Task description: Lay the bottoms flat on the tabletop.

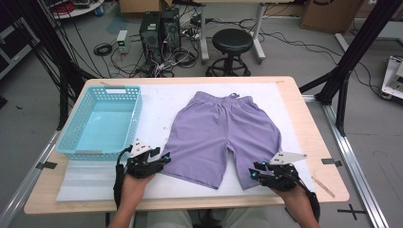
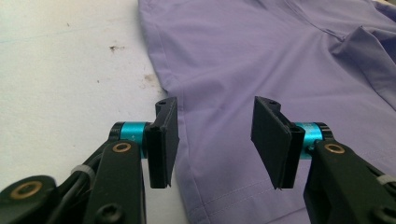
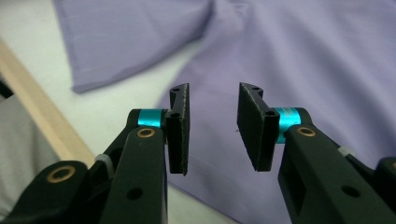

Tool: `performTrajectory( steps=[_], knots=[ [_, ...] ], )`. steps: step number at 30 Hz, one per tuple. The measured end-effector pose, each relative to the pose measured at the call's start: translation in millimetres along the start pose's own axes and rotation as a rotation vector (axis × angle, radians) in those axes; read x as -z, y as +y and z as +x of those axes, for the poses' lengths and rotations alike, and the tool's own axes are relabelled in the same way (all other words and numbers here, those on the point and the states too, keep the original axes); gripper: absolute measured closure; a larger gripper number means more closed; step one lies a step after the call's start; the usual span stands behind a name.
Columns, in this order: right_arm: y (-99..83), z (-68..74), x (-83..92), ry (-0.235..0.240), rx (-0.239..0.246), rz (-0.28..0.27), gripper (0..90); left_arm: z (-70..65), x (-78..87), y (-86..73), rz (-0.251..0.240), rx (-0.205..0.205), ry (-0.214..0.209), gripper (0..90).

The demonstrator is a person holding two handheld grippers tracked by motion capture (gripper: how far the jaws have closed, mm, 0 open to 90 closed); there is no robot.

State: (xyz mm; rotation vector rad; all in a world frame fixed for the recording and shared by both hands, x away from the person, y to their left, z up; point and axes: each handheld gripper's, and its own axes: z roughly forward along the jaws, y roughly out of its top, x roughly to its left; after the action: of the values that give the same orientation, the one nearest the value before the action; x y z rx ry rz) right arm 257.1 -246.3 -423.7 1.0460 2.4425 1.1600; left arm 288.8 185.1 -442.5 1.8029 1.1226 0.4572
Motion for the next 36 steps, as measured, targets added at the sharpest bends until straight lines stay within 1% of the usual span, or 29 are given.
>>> performTrajectory(
  steps=[1, 3, 5, 6, 7, 8, 9, 10, 11, 13, 14, 15, 16, 17, 18, 20, 21, 22, 23, 24, 25, 26, 28, 29, 30, 32, 33, 35, 36],
  knots=[
    [0.0, 0.0, 0.0, 0.0, 0.0, 0.0, 65.6, 0.4, 0.2, 0.0, 0.001, -0.002, 0.0, 51.2],
    [0.6, 4.8, -5.7, 0.044, 0.007, 0.014, 65.6, 0.6, 0.2, -0.2, 0.003, -0.003, 0.0, 51.2],
    [-0.7, 11.0, -13.8, 0.092, 0.02, 0.042, 65.6, 0.0, -0.1, -0.2, 0.002, 0.0, -0.001, 51.2],
    [-1.3, 14.3, -18.1, 0.119, 0.034, 0.062, 65.8, -0.2, -0.1, -0.1, 0.002, -0.002, -0.004, 51.2],
    [-1.8, 18.0, -21.9, 0.127, 0.049, 0.089, 68.5, -0.3, 0.0, 0.0, 0.002, -0.002, -0.004, 51.2],
    [-2.9, 23.0, -28.6, 0.123, 0.088, 0.135, 76.5, -0.2, 0.0, 0.0, 0.002, -0.002, -0.004, 51.2],
    [-2.9, 23.0, -28.6, 0.123, 0.088, 0.135, 76.5, -0.2, -0.1, 0.0, 0.003, -0.002, -0.004, 51.2],
    [-3.5, 24.2, -29.0, 0.106, 0.103, 0.126, 86.0, -0.1, -0.2, -0.1, 0.002, 0.0, -0.004, 51.2],
    [-3.3, 24.0, -28.6, 0.116, 0.106, 0.138, 89.7, -0.2, -0.1, -0.1, 0.002, 0.001, -0.004, 51.2],
    [-4.1, 24.1, -27.8, 0.14, 0.117, 0.141, 90.0, -0.1, -0.2, -0.2, 0.003, 0.001, -0.004, 51.2],
    [-4.5, 25.4, -27.0, 0.166, 0.121, 0.149, 90.0, -0.1, -0.3, -0.2, 0.004, 0.001, -0.005, 51.2],
    [-5.1, 26.9, -26.8, 0.202, 0.139, 0.151, 90.0, -0.1, -0.4, -0.2, 0.005, -0.001, -0.006, 51.2],
    [-5.7, 29.1, -26.5, 0.222, 0.155, 0.155, 90.0, -0.2, -0.4, -0.2, 0.007, -0.002, -0.006, 51.2],
    [-5.7, 30.3, -26.1, 0.238, 0.154, 0.148, 88.5, -0.2, -0.4, -0.2, 0.008, -0.002, -0.006, 51.2],
    [-4.9, 30.3, -24.7, 0.238, 0.147, 0.134, 81.5, -0.1, -0.4, -0.2, 0.011, -0.003, -0.007, 51.2],
    [-1.9, 23.8, -18.5, 0.246, 0.099, 0.08, 72.4, 0.4, -0.2, -0.4, 0.016, -0.004, -0.004, 51.1],
    [-0.9, 18.7, -12.8, 0.233, 0.074, 0.042, 68.7, 0.3, -0.5, -0.7, 0.016, 0.001, -0.001, 50.8],
    [-0.5, 12.4, -6.2, 0.2, 0.047, 0.007, 66.2, 0.7, -0.6, -0.9, 0.019, 0.001, 0.002, 50.7],
    [-1.3, 5.0, 1.0, 0.152, 0.013, -0.017, 64.9, 1.4, -0.6, -1.2, 0.025, -0.001, 0.002, 50.5],
    [-3.3, -4.0, 8.3, 0.083, -0.017, -0.033, 63.1, 1.3, -1.2, -1.6, 0.028, 0.008, 0.002, 50.4],
    [-6.6, -13.8, 15.4, -0.004, -0.045, -0.04, 62.7, 1.9, -1.6, -2.1, 0.037, 0.003, 0.004, 50.1],
    [-10.9, -24.2, 22.5, -0.087, -0.079, -0.037, 62.6, 1.9, -2.1, -2.6, 0.044, 0.004, 0.008, 50.0],
    [-21.4, -43.9, 34.5, -0.208, -0.139, -0.022, 62.5, 2.3, -3.1, -3.4, 0.06, 0.007, 0.011, 49.8],
    [-31.9, -60.9, 43.5, -0.286, -0.195, -0.006, 62.4, 2.5, -3.6, -3.7, 0.064, 0.006, 0.012, 49.8],
    [-31.9, -60.9, 43.5, -0.286, -0.195, -0.006, 62.4, 2.7, -4.2, -4.0, 0.07, 0.008, 0.013, 49.8],
    [-40.3, -72.9, 48.7, -0.321, -0.239, 0.011, 62.5, 2.7, -5.5, -4.8, 0.077, 0.012, 0.017, 49.8],
    [-43.3, -76.7, 49.6, -0.334, -0.248, 0.02, 62.5, 2.8, -5.9, -5.0, 0.084, 0.012, 0.017, 49.9],
    [-46.7, -81.2, 48.9, -0.342, -0.265, 0.043, 62.6, 2.3, -6.7, -5.0, 0.085, 0.014, 0.019, 50.1],
    [-47.6, -82.5, 47.6, -0.342, -0.263, 0.054, 62.8, 2.3, -7.0, -5.0, 0.09, 0.015, 0.02, 50.4]
  ],
)
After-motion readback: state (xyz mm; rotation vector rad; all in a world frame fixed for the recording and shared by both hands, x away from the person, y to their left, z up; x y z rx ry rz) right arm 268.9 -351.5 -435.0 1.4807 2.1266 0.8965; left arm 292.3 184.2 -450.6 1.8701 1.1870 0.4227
